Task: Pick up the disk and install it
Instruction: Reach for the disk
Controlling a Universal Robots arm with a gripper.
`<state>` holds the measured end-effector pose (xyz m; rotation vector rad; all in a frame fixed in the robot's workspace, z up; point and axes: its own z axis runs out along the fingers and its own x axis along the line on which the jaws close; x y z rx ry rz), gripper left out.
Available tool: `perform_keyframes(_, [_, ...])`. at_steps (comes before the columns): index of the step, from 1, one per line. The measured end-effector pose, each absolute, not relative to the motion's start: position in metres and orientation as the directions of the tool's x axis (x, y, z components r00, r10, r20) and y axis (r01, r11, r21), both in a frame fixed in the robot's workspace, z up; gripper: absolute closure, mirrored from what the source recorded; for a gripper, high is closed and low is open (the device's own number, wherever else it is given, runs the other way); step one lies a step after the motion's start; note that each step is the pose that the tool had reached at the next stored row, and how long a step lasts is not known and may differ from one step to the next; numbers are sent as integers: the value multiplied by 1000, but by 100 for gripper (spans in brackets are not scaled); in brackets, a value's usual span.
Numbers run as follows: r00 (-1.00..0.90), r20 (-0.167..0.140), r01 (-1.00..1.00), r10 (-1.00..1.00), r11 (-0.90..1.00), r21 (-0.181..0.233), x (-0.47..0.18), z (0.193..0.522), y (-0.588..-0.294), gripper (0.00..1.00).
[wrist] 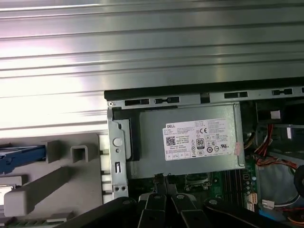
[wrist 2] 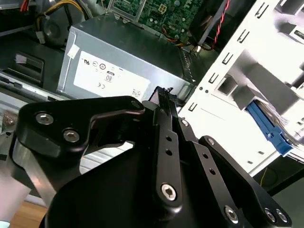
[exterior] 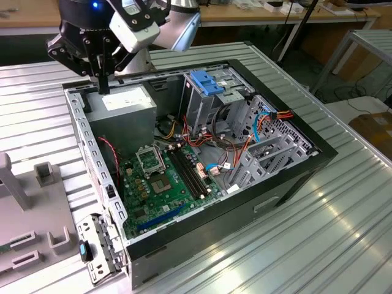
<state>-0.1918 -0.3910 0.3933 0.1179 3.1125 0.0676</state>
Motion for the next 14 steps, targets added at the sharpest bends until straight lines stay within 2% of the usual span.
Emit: perform_keyframes(14, [-997, -24, 75, 76, 996, 44, -271, 393, -375, 89])
